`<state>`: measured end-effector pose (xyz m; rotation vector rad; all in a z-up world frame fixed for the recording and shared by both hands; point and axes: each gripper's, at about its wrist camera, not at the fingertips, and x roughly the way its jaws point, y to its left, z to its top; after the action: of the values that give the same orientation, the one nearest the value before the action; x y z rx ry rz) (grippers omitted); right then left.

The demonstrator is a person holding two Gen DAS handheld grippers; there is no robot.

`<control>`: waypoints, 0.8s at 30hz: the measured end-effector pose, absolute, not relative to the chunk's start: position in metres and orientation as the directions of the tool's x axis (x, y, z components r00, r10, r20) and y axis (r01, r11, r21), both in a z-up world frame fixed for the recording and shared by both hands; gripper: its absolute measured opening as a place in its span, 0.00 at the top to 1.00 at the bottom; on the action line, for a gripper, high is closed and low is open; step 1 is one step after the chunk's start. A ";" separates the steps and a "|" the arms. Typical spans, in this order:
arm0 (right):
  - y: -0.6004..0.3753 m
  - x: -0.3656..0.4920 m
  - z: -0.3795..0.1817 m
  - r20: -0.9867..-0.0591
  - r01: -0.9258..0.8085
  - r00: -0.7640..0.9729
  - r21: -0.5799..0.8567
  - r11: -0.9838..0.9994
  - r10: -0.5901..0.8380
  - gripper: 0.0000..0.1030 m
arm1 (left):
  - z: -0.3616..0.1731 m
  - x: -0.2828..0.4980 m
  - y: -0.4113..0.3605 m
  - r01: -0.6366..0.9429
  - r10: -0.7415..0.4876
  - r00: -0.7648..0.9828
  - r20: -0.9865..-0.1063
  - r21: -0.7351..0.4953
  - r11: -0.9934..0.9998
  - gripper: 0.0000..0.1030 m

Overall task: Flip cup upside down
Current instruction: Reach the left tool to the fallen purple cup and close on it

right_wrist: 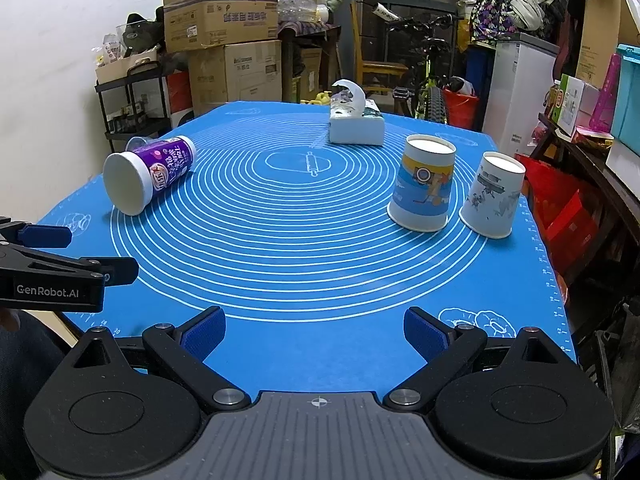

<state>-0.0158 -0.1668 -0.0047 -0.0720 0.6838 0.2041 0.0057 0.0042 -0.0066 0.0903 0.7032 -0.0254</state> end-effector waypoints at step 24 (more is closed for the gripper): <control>-0.179 0.011 -0.004 -0.620 -0.175 0.769 0.034 0.984 0.158 0.07 | 0.022 0.135 0.046 -0.057 0.158 0.728 -0.667 0.171 0.984 0.12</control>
<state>0.0105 -0.1792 -0.0038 -0.0265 0.6702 0.1804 0.1354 0.0463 0.0216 0.1424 0.7460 0.1187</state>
